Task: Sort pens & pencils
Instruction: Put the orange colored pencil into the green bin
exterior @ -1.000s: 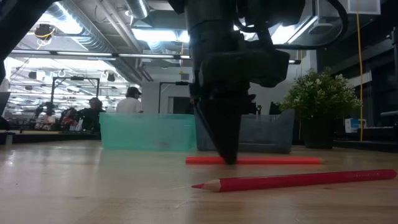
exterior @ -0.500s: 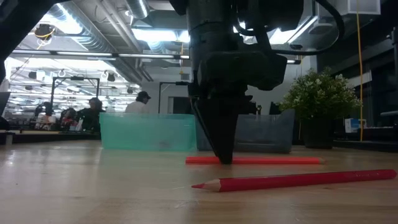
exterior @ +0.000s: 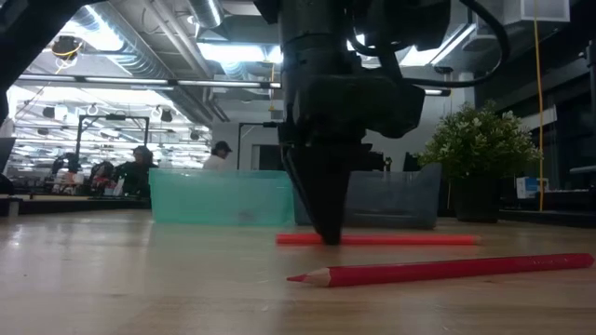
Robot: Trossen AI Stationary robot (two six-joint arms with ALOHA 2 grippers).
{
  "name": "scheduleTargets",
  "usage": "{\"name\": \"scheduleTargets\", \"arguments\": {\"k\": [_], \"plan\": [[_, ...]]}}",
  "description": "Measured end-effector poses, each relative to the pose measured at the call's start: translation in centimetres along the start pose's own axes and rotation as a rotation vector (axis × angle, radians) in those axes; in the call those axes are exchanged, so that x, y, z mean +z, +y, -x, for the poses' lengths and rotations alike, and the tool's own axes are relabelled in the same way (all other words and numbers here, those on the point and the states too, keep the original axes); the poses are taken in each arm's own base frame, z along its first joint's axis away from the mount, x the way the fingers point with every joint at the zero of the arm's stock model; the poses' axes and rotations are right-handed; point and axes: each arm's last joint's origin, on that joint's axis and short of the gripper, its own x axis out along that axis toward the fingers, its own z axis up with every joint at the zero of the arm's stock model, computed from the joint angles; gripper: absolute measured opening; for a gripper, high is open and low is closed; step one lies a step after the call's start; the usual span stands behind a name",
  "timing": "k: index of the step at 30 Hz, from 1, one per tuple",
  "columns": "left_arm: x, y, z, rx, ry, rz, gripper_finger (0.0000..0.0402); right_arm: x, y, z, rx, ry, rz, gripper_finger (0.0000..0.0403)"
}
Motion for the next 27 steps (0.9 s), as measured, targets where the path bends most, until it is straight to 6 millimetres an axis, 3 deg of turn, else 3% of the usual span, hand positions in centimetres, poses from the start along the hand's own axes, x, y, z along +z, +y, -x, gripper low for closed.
{"name": "scheduleTargets", "arguments": {"k": [5,27], "plan": [[-0.3,0.0,0.0,-0.011,0.035,0.001,0.0007,0.0,0.0,0.0,0.0,0.0,0.0,0.0069],[-0.7,-0.9,2.0,0.136,0.057,0.017,0.0,0.0,0.0,0.0,0.0,0.0,-0.002,0.0069]]}}
